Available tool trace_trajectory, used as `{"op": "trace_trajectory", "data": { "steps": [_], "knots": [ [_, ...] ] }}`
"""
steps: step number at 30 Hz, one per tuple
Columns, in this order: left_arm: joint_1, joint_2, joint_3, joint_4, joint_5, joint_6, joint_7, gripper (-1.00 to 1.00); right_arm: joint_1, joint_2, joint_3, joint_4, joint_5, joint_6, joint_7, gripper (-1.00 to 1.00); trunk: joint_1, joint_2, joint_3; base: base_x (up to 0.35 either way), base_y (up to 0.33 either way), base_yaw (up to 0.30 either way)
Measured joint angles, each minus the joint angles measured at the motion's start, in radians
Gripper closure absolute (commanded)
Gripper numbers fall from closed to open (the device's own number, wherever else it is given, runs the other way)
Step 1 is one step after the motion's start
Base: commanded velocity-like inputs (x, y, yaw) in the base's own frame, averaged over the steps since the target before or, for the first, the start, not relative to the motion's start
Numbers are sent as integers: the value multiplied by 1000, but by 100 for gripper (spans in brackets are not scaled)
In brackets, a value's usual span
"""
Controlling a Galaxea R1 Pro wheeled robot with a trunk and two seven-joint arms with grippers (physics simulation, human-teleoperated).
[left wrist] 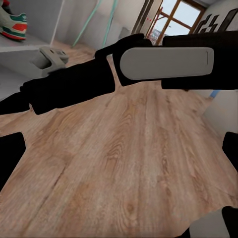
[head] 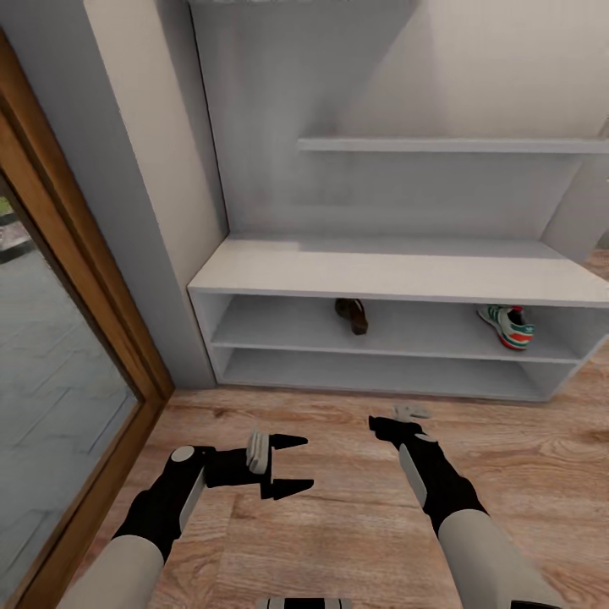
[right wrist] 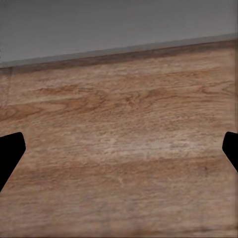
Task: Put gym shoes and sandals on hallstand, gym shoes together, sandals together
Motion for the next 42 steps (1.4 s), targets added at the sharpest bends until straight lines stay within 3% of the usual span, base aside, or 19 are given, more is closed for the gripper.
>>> {"op": "trace_trajectory", "data": {
  "steps": [10, 22, 38, 42],
  "knots": [
    [0, 39, 0, 2, 2, 0, 2, -100, 0, 0, 1, -1, -1, 0, 0, -100, 0, 0, 0, -3, 0, -207],
    [0, 44, 0, 2, 4, 0, 0, -100, 0, 0, 0, -1, -2, 0, 0, -100, 0, 0, 4, 0, 0, -289],
    [0, 44, 0, 1, 4, 0, 0, -100, 0, 0, 0, 1, -3, 0, 0, -100, -7, 4, 72, 0, 0, -290],
    [0, 44, 0, 1, 4, 0, 0, -100, 0, 0, 0, 1, -3, 0, 0, -100, -7, 4, 74, 0, 0, -290]
  ]
}}
